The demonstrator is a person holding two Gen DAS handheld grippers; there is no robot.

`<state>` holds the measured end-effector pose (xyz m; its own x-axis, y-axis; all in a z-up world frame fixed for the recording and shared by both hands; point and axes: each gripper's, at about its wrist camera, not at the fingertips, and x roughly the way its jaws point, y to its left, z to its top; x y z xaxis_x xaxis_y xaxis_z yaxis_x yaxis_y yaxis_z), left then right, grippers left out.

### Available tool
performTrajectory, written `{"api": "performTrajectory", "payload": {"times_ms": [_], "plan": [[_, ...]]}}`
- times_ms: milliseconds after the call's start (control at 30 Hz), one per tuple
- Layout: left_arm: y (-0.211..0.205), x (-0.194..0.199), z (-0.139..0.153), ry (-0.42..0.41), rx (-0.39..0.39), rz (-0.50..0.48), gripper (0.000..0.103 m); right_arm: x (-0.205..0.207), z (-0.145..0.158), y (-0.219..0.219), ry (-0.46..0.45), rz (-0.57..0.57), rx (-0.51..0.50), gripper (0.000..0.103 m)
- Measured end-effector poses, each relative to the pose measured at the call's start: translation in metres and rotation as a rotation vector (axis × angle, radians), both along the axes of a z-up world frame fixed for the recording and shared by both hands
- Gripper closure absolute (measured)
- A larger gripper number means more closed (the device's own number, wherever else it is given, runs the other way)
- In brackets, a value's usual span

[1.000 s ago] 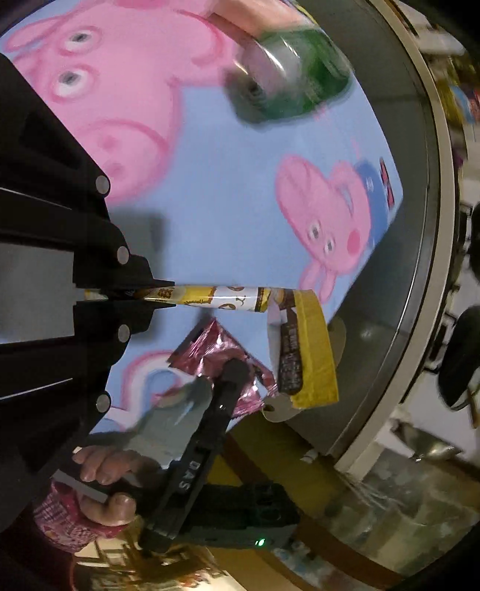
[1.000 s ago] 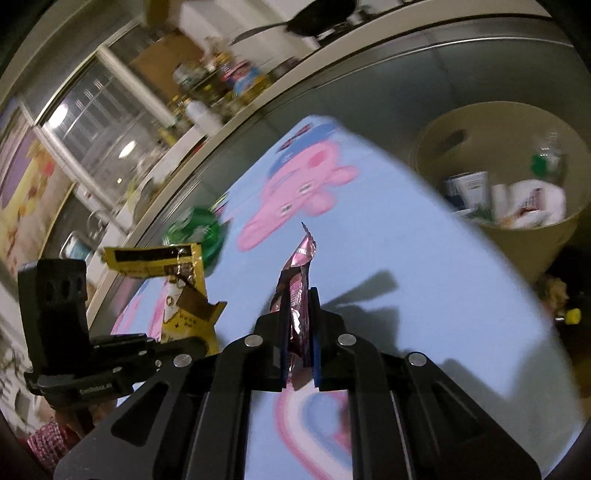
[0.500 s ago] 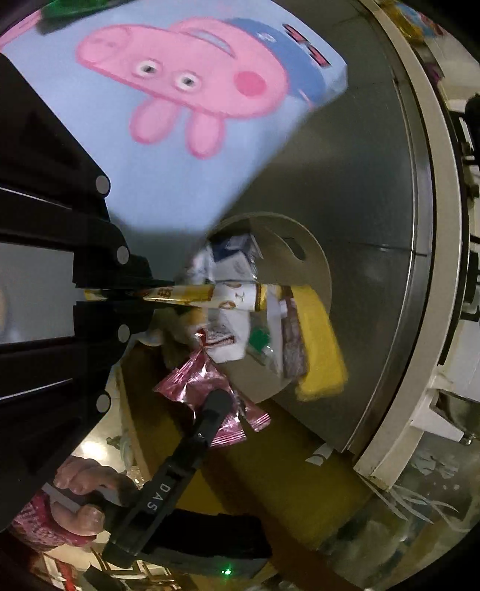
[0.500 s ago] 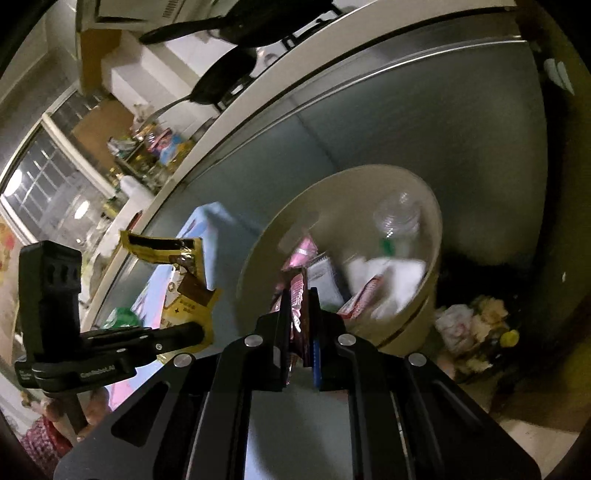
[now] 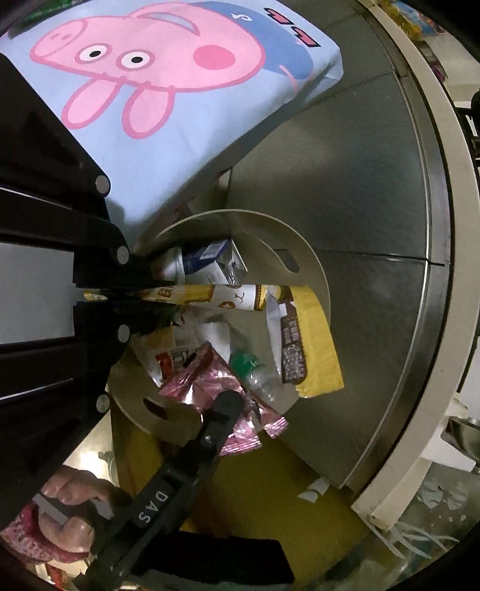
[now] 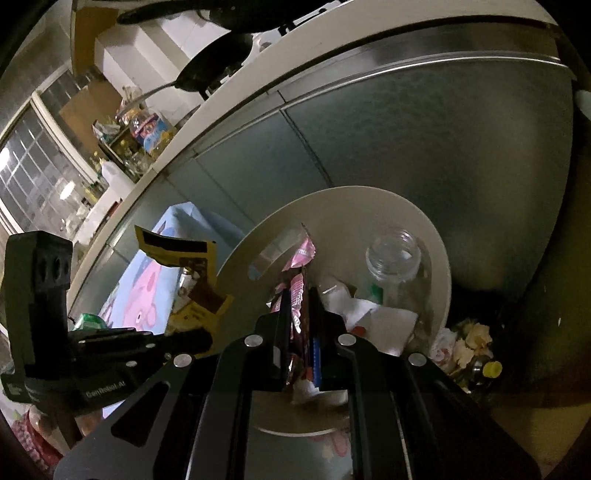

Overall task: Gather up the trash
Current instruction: 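Open both grippers to drop the packet and wrapper into the bin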

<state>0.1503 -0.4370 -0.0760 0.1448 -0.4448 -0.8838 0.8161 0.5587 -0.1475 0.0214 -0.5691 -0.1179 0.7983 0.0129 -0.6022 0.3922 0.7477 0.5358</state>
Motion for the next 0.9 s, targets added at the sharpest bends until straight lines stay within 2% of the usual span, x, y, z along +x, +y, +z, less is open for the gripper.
{"api": "performTrajectory", "payload": {"times_ms": [167,500,900], "plan": [[0.001,0.003,-0.004,-0.006,0.0,0.013,0.098,0.008,0.001,0.006,0.012,0.004,-0.012,0.094],[0.001,-0.008,-0.007,-0.077,0.008,0.022,0.098,0.003,0.001,0.007,0.019,-0.036,-0.02,0.094],[0.001,-0.007,-0.006,-0.089,0.018,0.024,0.097,0.004,0.0,0.004,0.024,-0.025,-0.017,0.091]]}}
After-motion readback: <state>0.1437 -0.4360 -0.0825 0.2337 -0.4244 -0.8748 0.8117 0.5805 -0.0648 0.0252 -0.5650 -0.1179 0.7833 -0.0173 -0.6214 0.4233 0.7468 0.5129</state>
